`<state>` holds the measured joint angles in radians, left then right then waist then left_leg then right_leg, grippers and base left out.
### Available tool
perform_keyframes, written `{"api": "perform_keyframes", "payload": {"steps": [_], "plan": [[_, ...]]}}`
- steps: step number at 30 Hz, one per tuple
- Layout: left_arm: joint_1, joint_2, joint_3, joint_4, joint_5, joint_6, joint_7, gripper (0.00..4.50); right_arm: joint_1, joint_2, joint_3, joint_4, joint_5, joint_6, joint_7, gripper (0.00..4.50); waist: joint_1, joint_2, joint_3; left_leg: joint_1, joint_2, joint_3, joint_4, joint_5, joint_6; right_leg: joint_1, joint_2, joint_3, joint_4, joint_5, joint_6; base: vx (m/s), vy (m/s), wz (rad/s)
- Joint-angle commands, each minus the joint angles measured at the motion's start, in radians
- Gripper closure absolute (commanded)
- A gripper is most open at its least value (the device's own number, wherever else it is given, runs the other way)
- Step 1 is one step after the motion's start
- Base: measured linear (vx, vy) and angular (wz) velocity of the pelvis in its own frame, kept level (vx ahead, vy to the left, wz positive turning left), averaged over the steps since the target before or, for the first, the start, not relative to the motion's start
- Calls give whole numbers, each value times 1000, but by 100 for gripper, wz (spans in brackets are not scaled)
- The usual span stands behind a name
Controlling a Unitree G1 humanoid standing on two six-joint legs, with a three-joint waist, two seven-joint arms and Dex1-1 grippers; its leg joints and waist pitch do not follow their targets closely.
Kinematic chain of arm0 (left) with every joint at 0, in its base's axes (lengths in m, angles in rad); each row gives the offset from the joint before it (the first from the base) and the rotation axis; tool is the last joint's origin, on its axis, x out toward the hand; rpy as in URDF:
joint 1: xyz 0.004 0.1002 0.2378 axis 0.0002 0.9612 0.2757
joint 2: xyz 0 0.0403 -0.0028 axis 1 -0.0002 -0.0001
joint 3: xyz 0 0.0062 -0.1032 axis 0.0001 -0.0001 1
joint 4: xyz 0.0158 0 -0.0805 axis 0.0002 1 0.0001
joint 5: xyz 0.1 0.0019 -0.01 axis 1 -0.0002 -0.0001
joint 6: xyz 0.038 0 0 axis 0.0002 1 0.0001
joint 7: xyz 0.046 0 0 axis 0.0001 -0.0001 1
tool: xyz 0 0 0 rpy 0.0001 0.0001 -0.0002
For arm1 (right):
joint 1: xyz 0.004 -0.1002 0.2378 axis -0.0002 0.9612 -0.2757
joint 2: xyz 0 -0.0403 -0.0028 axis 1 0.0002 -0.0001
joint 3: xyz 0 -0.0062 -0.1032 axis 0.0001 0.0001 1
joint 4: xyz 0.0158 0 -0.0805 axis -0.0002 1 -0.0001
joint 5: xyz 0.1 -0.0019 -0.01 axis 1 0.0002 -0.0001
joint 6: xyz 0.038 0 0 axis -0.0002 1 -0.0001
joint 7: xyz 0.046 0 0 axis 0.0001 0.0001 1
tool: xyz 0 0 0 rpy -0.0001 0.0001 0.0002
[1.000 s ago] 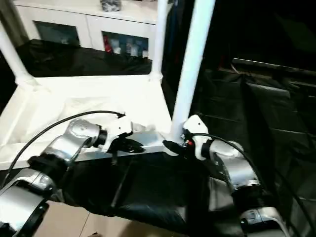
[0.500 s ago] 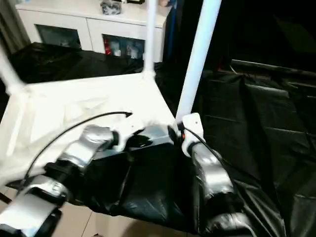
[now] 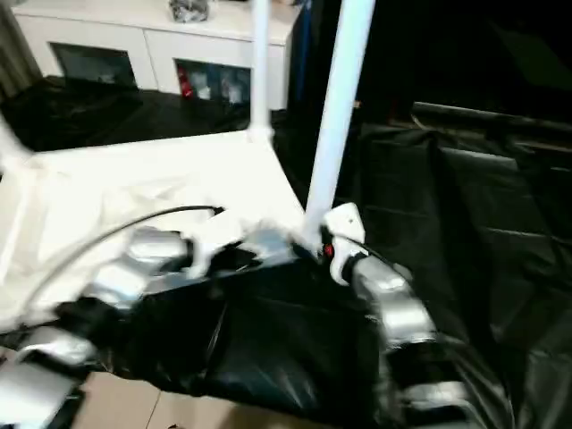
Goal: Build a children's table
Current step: Rotate leg to tighten
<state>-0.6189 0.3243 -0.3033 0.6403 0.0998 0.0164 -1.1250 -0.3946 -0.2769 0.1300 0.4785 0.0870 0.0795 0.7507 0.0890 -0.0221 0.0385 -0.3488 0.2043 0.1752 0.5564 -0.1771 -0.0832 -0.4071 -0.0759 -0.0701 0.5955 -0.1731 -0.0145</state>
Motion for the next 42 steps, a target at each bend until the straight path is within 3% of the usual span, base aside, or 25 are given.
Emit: {"api": "perform_keyframes", "payload": {"steps": [1,3,5,10,11,13,21,31,34,37,40,41,42], "plan": [[25,13,-26,9,3,-12,-41,450,7,-15,42,-27,4,-19,86,59,5,-10,-51,-7,24,0,-54,-192,59,51,-67,48,-72,-226,-165,0,0,0],[35,54,-8,-9,-28,-27,-107,450,26,-73,85,-68,5,-43,229,59,5,-9,-53,-7,26,0,-52,-166,68,56,-63,45,-61,-156,-191,0,0,0],[37,61,-7,-12,-34,-27,-118,450,28,-81,90,-73,9,-44,253,59,4,-13,-53,-7,26,2,-50,-166,74,56,-63,45,-59,-144,-201,0,0,0],[43,105,-5,-25,-67,-35,-211,450,22,-110,118,-88,43,-48,364,59,9,-11,-49,-2,29,2,-54,-214,57,54,-65,45,-68,-247,-189,0,0,0],[44,115,-4,-30,-74,-31,-230,450,19,-111,120,-87,49,-47,379,87,8,-10,-49,-3,30,2,-54,-216,53,53,-65,45,-67,-250,-188,0,0,0],[47,131,-1,-37,-85,-27,-258,450,11,-111,120,-84,57,-44,399,87,8,-9,-49,-2,31,2,-55,-216,48,52,-64,45,-65,-242,-193,0,0,0],[53,165,0,-46,-110,-16,-314,450,7,-111,124,-89,86,-16,471,163,12,-11,-52,-2,30,3,-50,-189,49,57,-63,44,-55,-169,-219,0,0,0],[54,138,13,-47,-129,15,-290,450,28,-88,118,-98,102,-2,451,181,14,-11,-52,-2,28,2,-49,-184,43,57,-63,45,-55,-171,-220,0,0,0],[24,52,29,-12,-87,29,-99,450,6,11,57,7,43,-52,188,181,8,-13,-49,0,28,0,-52,-211,23,51,-68,46,-62,-230,-210,0,0,0],[12,11,30,0,-70,32,-21,450,-15,63,19,66,27,-60,44,182,2,-15,-47,1,25,-5,-56,-242,-7,50,-72,46,-75,-359,-162,0,0,0],[-1,-64,17,13,-42,58,87,450,-47,144,-19,144,-3,-36,-185,182,-2,-12,-47,6,23,-3,-55,-248,-13,45,-67,48,-76,-355,-153,0,0,0],[-1,-64,17,13,-42,58,87,450,-47,144,-19,144,-3,-36,-185,182,-2,-12,-48,5,22,-4,-56,-245,-12,46,-68,48,-76,-353,-153,0,0,0],[-10,-114,12,23,-26,82,152,450,-61,199,-31,173,-16,-14,-279,182,-1,-9,-49,5,24,-4,-55,-240,-12,47,-67,48,-74,-332,-156,0,0,0]]}}
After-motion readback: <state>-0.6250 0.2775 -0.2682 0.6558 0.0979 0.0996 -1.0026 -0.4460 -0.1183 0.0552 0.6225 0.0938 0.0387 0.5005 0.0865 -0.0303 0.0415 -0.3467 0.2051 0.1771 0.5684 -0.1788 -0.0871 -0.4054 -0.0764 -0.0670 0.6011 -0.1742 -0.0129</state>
